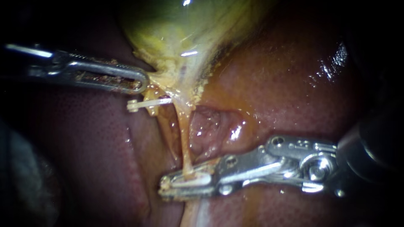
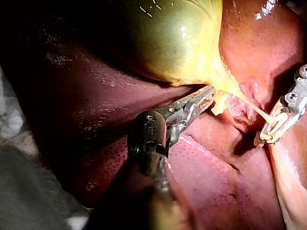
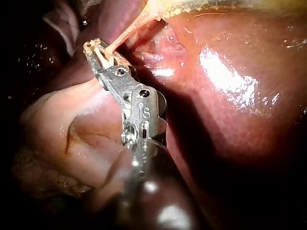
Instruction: Clipping first clip right tube
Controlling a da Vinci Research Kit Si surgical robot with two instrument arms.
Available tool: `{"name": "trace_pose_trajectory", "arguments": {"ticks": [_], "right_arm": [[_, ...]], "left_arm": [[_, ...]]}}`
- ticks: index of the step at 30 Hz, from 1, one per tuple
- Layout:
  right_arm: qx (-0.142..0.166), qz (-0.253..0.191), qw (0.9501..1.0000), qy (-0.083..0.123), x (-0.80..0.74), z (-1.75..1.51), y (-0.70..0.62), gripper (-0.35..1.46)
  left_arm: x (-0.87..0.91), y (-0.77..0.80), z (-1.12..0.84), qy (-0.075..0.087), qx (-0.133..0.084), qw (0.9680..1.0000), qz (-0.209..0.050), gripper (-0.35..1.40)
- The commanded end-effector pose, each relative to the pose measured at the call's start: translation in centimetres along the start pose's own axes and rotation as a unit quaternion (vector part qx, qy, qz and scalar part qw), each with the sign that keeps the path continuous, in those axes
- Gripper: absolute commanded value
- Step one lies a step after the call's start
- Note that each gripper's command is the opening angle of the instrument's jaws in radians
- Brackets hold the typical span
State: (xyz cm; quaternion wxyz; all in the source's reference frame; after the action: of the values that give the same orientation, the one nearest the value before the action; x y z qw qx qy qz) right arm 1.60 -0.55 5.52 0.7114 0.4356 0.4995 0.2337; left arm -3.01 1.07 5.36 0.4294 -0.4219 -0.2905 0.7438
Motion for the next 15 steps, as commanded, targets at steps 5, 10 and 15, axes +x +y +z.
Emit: {"name": "trace_pose_trajectory", "arguments": {"ticks": [5,10,15], "right_arm": [[-0.003,0.014,0.9999,0.002,-0.04,-0.06,0.00,-0.35],[-0.005,0.014,0.9999,-0.001,-0.05,-0.06,0.01,-0.35],[-0.006,0.014,0.9999,-0.001,-0.06,-0.05,0.04,-0.35]], "left_arm": [[0.00,0.00,0.01,0.000,0.000,1.0000,0.000,-0.35],[0.00,-0.01,0.01,0.000,0.000,1.0000,0.000,-0.35],[0.00,-0.01,0.01,0.000,0.000,1.0000,0.000,-0.35]]}}
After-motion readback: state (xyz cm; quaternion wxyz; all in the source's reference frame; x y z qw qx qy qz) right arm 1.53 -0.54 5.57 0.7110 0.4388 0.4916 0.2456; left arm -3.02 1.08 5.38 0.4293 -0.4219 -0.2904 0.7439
